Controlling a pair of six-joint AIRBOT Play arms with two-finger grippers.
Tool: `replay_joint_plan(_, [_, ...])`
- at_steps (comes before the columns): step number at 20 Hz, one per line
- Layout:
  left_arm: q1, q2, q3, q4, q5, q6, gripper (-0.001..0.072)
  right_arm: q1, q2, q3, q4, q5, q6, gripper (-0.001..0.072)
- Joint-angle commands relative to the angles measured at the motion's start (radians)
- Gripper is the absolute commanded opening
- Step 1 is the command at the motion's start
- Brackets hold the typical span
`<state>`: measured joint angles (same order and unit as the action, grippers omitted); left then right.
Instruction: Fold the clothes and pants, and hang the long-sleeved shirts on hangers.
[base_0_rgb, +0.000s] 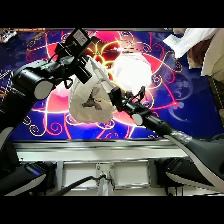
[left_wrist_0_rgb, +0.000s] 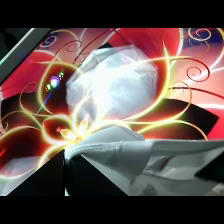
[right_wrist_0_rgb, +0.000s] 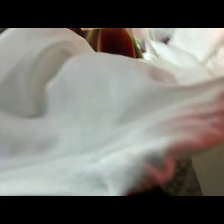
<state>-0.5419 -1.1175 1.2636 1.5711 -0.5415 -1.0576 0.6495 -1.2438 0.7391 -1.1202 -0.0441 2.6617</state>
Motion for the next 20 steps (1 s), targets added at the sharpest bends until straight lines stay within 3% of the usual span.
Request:
replay_joint_plan(1, [0.0, 0.045, 0.001, 0.036, 0.009, 0.0, 0.001, -0.1, 0.143, 0.04, -0.071, 0.051, -0.306, 0.0023])
replay_joint_plan(5, [-0.021, 0.153, 0.002, 0.045, 0.164, 0.0, 0.001, -0.226, 0.294, 0.357, -0.07, 0.356, -0.747, 0.0022])
replay_joint_plan(7, [-0.064, 0.217, 0.002, 0.045, 0.337, 0.0, 0.001, -0.246, 0.282, 0.633, -0.069, 0.575, -1.015, 0.0022])
replay_joint_plan(9, [-0.116, 0.267, 0.002, 0.045, 0.543, 0.0, 0.001, -0.246, 0.238, 0.901, -0.071, 0.707, -1.184, 0.0022])
replay_joint_plan(11, [-0.16, 0.289, 0.002, 0.045, 0.675, 0.0, 0.001, -0.246, 0.165, 1.159, -0.07, 0.77, -1.258, 0.0022])
replay_joint_plan(13, [-0.171, 0.278, 0.003, 0.045, 0.665, 0.0, 0.001, -0.246, 0.082, 1.347, -0.071, 0.84, -1.278, 0.0022])
replay_joint_plan(17, [-0.052, 0.242, 0.003, 0.032, 0.428, -0.006, 0.0009, -0.246, 0.013, 1.3, -0.057, 1.003, -1.271, 0.0022])
replay_joint_plan(20, [0.097, 0.227, 0.003, 0.011, 0.185, -0.147, 0.001, -0.245, -0.055, 1.168, 0.023, 1.248, -1.236, 0.0022])
